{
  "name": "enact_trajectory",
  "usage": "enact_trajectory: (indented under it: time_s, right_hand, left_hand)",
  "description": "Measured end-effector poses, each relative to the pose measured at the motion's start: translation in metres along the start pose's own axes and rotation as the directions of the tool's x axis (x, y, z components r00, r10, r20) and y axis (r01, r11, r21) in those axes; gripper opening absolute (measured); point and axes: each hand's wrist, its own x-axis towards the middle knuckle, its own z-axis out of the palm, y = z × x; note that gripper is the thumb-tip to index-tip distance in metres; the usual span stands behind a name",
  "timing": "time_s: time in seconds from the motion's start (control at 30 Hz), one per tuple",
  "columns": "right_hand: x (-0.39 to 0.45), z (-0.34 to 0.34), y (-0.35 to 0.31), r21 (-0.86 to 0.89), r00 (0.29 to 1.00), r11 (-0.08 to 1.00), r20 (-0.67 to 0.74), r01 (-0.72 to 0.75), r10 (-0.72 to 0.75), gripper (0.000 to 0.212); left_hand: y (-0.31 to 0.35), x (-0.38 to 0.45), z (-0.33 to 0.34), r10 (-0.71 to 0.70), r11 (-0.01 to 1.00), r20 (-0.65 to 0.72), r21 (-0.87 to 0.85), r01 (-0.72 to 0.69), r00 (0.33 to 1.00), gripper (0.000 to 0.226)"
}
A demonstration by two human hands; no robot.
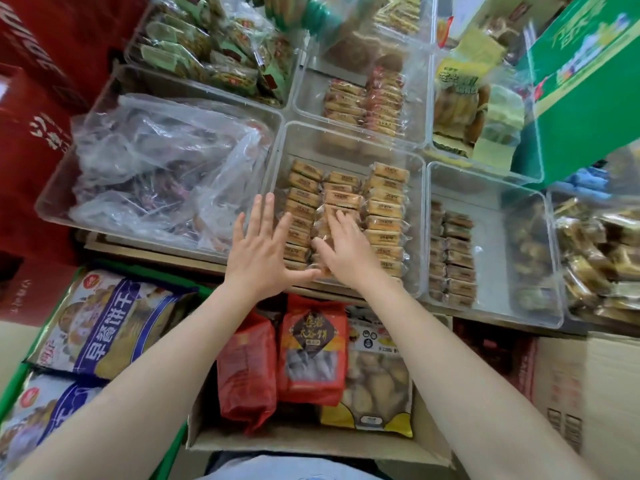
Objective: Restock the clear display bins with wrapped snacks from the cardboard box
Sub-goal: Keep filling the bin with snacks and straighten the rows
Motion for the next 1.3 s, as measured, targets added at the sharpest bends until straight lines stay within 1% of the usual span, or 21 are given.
enact_trajectory:
  time_s: [0.1, 0.17, 0.23, 0.3, 0.37, 0.43, 0.47, 0.53, 0.6, 0.63, 0.7, 0.73, 0.8, 0.87, 0.93, 1.0, 1.07, 1.13, 1.2, 1.23, 1.3]
  right_hand:
    - [-0.03, -0.021, 0.011, 0.097, 0.999, 0.995, -0.03, 0.039, -0.036, 0.036]
    - [-0.058, -0.032, 0.021, 0.159, 0.999, 0.987, -0.031, 0.031, -0.026, 0.031]
    - [-0.092, -0.043, 0.038, 0.183, 0.998, 0.983, -0.055, 0.035, -0.026, 0.028]
    - [-0.126, -0.057, 0.065, 0.18, 0.993, 0.982, -0.115, 0.048, -0.028, 0.024]
    - [-0.161, -0.074, 0.101, 0.169, 0.98, 0.984, -0.198, 0.057, -0.022, 0.02]
    - [-0.202, -0.094, 0.146, 0.164, 0.946, 0.983, -0.323, 0.084, -0.027, 0.018]
    - [-0.225, -0.104, 0.172, 0.167, 0.918, 0.981, -0.395, 0.101, -0.028, 0.017]
    - [-0.277, -0.122, 0.228, 0.167, 0.849, 0.977, -0.527, 0.131, -0.024, 0.015]
    - [-0.33, -0.133, 0.289, 0.153, 0.789, 0.978, -0.614, 0.143, -0.019, 0.014]
    - [-0.357, -0.137, 0.319, 0.156, 0.775, 0.977, -0.632, 0.148, -0.016, 0.013]
    - [-0.403, -0.146, 0.383, 0.179, 0.775, 0.974, -0.632, 0.142, 0.003, 0.012]
    - [-0.42, -0.149, 0.415, 0.193, 0.79, 0.973, -0.613, 0.123, 0.022, 0.012]
    - [-0.447, -0.152, 0.474, 0.211, 0.864, 0.977, -0.498, 0.034, 0.078, 0.014]
    - [-0.461, -0.15, 0.527, 0.161, 0.946, 0.982, -0.292, -0.095, 0.14, 0.016]
    - [-0.465, -0.14, 0.572, 0.098, 0.979, 0.976, -0.034, -0.196, 0.2, 0.017]
    - [-0.463, -0.123, 0.604, -0.024, 0.957, 0.974, 0.184, -0.224, 0.225, 0.021]
    - [-0.464, -0.104, 0.63, -0.114, 0.914, 0.972, 0.333, -0.204, 0.231, 0.033]
    - [-0.469, -0.087, 0.652, -0.094, 0.873, 0.958, 0.395, -0.273, 0.287, 0.044]
    - [-0.475, -0.07, 0.667, -0.106, 0.856, 0.951, 0.416, -0.29, 0.307, 0.05]
    - [-0.479, -0.067, 0.669, -0.112, 0.85, 0.955, 0.436, -0.276, 0.297, 0.052]
    - [-0.482, -0.071, 0.666, -0.041, 0.865, 0.962, 0.428, -0.269, 0.261, 0.053]
  left_hand:
    - [0.004, -0.005, -0.009, -0.034, 0.999, 0.082, -0.003, 0.034, 0.996, 0.122]
    - [0.019, -0.013, -0.011, -0.073, 0.997, 0.074, -0.011, 0.074, 0.995, 0.1]
    - [0.05, -0.028, -0.008, -0.061, 0.996, -0.02, -0.071, 0.06, 0.998, 0.07]
    - [0.096, -0.047, -0.003, 0.045, 0.972, -0.169, -0.22, -0.082, 0.985, 0.05]
    - [0.154, -0.065, -0.004, 0.165, 0.9, -0.256, -0.357, -0.252, 0.952, 0.044]
    - [0.223, -0.084, -0.006, 0.261, 0.821, -0.219, -0.461, -0.335, 0.94, 0.036]
    - [0.26, -0.094, -0.005, 0.312, 0.786, -0.195, -0.497, -0.368, 0.93, 0.039]
    - [0.337, -0.117, 0.004, 0.419, 0.72, -0.188, -0.527, -0.451, 0.888, 0.051]
    - [0.413, -0.143, 0.016, 0.517, 0.659, -0.209, -0.522, -0.542, 0.83, 0.053]
    - [0.449, -0.158, 0.023, 0.55, 0.635, -0.229, -0.51, -0.58, 0.803, 0.051]
    - [0.521, -0.188, 0.035, 0.561, 0.618, -0.257, -0.502, -0.605, 0.787, 0.046]
    - [0.553, -0.2, 0.041, 0.556, 0.625, -0.274, -0.485, -0.612, 0.785, 0.043]
    - [0.607, -0.22, 0.051, 0.543, 0.694, -0.287, -0.376, -0.614, 0.789, 0.038]
    - [0.65, -0.228, 0.059, 0.551, 0.749, -0.239, -0.28, -0.6, 0.799, 0.032]
    - [0.682, -0.23, 0.067, 0.563, 0.762, -0.147, -0.287, -0.58, 0.813, 0.034]
    - [0.704, -0.229, 0.077, 0.546, 0.785, -0.099, -0.287, -0.549, 0.832, 0.036]
    - [0.719, -0.226, 0.088, 0.514, 0.811, -0.047, -0.298, -0.503, 0.857, 0.037]
    - [0.729, -0.225, 0.097, 0.49, 0.835, 0.035, -0.307, -0.457, 0.871, 0.038]
    - [0.731, -0.223, 0.105, 0.472, 0.853, 0.093, -0.299, -0.428, 0.877, 0.038]
    - [0.73, -0.221, 0.107, 0.464, 0.859, 0.11, -0.298, -0.416, 0.879, 0.037]
    - [0.726, -0.22, 0.109, 0.437, 0.869, 0.117, -0.308, -0.386, 0.892, 0.037]
